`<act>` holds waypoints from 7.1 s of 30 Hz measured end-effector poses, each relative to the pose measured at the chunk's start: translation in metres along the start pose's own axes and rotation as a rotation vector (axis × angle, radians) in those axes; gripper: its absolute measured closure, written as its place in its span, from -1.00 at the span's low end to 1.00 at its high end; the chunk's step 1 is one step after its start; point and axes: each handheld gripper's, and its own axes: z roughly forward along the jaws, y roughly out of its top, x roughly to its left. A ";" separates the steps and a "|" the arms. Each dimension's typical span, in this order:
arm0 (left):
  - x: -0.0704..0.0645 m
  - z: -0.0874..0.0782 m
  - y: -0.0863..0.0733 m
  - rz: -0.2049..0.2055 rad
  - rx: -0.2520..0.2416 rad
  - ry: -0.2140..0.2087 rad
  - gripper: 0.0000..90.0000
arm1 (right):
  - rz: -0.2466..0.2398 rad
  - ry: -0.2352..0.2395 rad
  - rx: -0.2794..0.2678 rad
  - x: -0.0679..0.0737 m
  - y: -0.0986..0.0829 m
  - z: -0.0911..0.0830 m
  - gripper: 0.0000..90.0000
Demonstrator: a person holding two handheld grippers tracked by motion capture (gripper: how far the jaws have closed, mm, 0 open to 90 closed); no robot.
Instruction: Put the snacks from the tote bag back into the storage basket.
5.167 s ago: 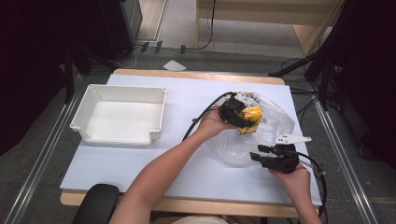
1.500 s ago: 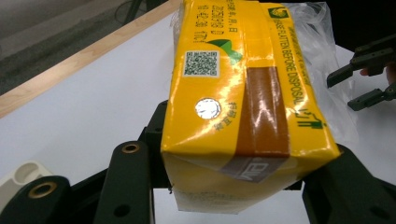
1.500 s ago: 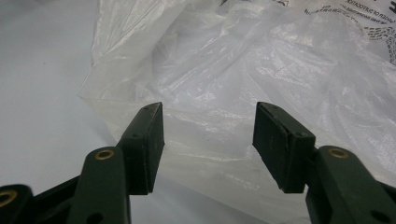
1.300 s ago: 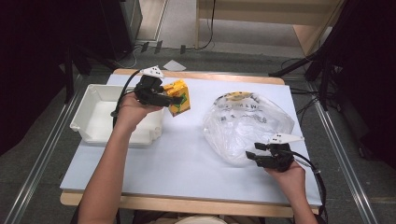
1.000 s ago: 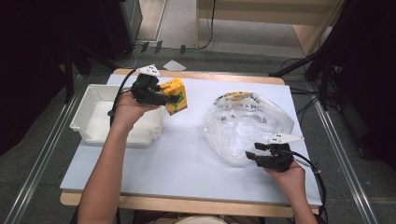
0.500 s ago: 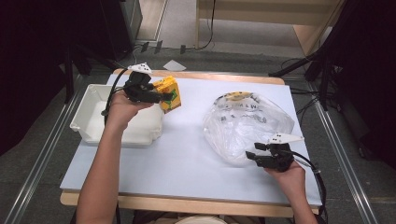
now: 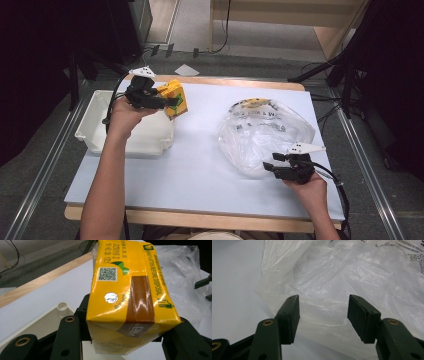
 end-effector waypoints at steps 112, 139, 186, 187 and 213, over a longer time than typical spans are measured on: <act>0.053 0.035 -0.069 -0.109 0.065 0.122 -0.09 | -0.014 0.005 0.014 0.000 0.000 0.001 -0.02; 0.037 -0.021 -0.056 -0.156 -0.033 0.155 -0.04 | -0.019 0.006 0.023 0.000 -0.001 0.001 -0.02; 0.030 0.013 -0.096 -0.139 0.040 0.048 1.00 | -0.022 0.021 0.014 -0.003 0.004 0.005 0.02; 0.029 0.014 -0.096 -0.138 0.043 0.055 1.00 | -0.022 0.021 0.014 -0.003 0.004 0.005 0.01; 0.036 0.035 -0.105 -0.150 0.077 0.090 1.00 | -0.027 0.016 0.022 -0.001 0.003 0.004 0.03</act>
